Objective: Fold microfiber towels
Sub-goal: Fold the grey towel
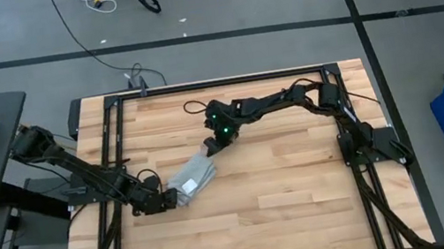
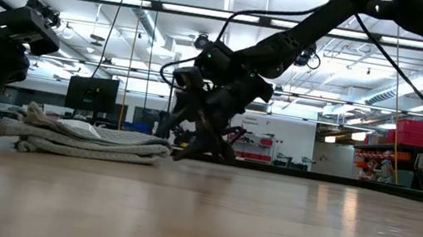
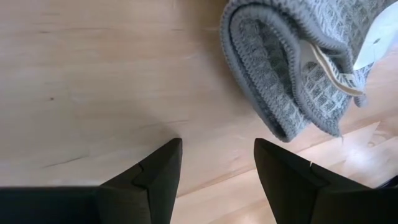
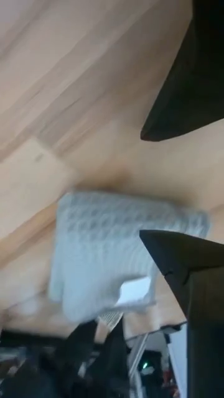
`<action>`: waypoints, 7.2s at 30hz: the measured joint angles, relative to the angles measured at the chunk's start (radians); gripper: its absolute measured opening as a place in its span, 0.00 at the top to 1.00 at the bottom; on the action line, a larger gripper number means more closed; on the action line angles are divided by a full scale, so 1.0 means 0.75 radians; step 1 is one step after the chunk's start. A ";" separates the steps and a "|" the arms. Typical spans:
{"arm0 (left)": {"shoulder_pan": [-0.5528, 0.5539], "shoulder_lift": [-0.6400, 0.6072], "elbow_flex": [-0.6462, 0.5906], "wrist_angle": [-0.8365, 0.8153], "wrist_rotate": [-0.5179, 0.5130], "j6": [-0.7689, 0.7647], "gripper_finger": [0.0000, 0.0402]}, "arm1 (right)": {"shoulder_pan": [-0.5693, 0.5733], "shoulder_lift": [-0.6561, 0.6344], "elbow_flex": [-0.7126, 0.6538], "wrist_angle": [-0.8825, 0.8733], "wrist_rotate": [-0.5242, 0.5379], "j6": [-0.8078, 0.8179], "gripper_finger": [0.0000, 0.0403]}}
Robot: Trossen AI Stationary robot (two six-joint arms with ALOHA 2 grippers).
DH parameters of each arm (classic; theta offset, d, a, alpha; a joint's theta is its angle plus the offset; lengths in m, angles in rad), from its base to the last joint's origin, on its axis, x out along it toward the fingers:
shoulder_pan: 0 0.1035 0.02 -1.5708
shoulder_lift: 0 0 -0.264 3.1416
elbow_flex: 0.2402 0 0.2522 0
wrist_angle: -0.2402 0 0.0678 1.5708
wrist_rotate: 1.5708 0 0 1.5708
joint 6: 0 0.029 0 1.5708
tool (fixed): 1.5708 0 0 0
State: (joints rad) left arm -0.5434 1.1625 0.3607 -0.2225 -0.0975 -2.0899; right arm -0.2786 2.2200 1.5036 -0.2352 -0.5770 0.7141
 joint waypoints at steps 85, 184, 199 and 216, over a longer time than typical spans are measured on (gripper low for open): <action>-0.036 -0.276 0.002 0.000 -0.229 0.230 0.48 | 0.174 -0.012 -0.003 -0.176 0.279 0.150 0.98; 0.266 0.396 -0.230 1.134 0.145 0.397 1.00 | 0.477 0.178 0.563 0.009 0.216 0.286 0.98; 0.246 0.200 -0.298 0.996 0.091 0.463 1.00 | 0.476 0.171 0.563 0.116 0.241 0.228 0.98; 0.242 -0.120 -0.299 0.996 0.053 0.644 1.00 | 0.455 0.165 0.567 0.112 0.161 0.147 0.98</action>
State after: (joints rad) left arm -0.3619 1.0725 0.1364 0.5242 -0.0579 -1.6072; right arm 0.0629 2.3434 1.9287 -0.1510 -0.4567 0.8245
